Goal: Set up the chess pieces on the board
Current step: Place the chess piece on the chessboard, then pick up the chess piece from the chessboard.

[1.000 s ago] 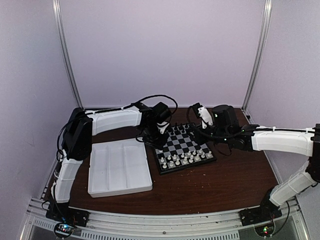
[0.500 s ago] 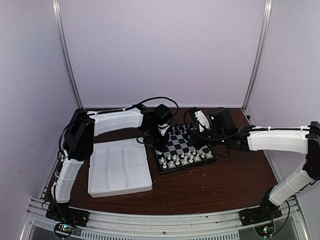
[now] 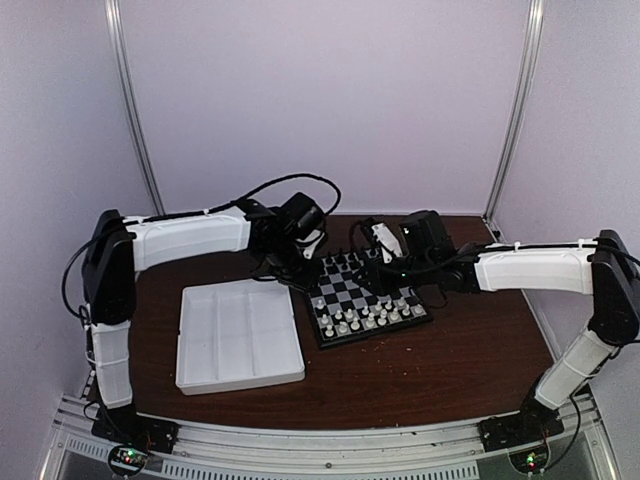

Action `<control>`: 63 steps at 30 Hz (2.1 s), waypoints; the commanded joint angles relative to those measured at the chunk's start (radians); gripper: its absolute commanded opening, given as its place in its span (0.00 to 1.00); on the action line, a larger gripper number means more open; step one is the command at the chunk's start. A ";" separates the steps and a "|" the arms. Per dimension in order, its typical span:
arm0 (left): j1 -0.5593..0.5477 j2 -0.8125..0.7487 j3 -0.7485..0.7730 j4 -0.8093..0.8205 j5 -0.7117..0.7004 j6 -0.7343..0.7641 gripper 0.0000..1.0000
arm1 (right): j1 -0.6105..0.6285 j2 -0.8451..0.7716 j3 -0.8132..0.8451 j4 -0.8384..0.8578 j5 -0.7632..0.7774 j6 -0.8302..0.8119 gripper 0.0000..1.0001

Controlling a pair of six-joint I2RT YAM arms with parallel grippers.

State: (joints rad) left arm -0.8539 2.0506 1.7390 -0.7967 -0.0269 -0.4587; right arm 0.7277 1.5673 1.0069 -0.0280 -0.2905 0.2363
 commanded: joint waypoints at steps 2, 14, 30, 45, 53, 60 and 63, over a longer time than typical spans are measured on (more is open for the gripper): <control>0.000 -0.208 -0.207 0.192 -0.156 -0.059 0.30 | 0.013 0.095 0.110 -0.098 -0.091 0.005 0.30; 0.103 -0.584 -0.600 0.346 -0.314 -0.202 0.29 | 0.119 0.376 0.473 -0.422 0.075 -0.066 0.30; 0.118 -0.860 -0.790 0.380 -0.464 -0.166 0.29 | 0.173 0.617 0.756 -0.637 0.222 -0.056 0.26; 0.118 -0.896 -0.815 0.389 -0.475 -0.147 0.29 | 0.174 0.685 0.860 -0.690 0.311 -0.070 0.31; 0.118 -0.883 -0.814 0.393 -0.460 -0.152 0.29 | 0.174 0.709 0.866 -0.685 0.309 -0.071 0.32; 0.117 -0.876 -0.811 0.391 -0.451 -0.156 0.29 | 0.174 0.717 0.869 -0.672 0.320 -0.054 0.30; 0.118 -0.874 -0.811 0.389 -0.449 -0.158 0.29 | 0.174 0.717 0.869 -0.661 0.321 -0.049 0.28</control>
State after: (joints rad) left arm -0.7429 1.1717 0.9272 -0.4446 -0.4786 -0.6151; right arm 0.9009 2.2761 1.8526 -0.7059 -0.0013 0.1818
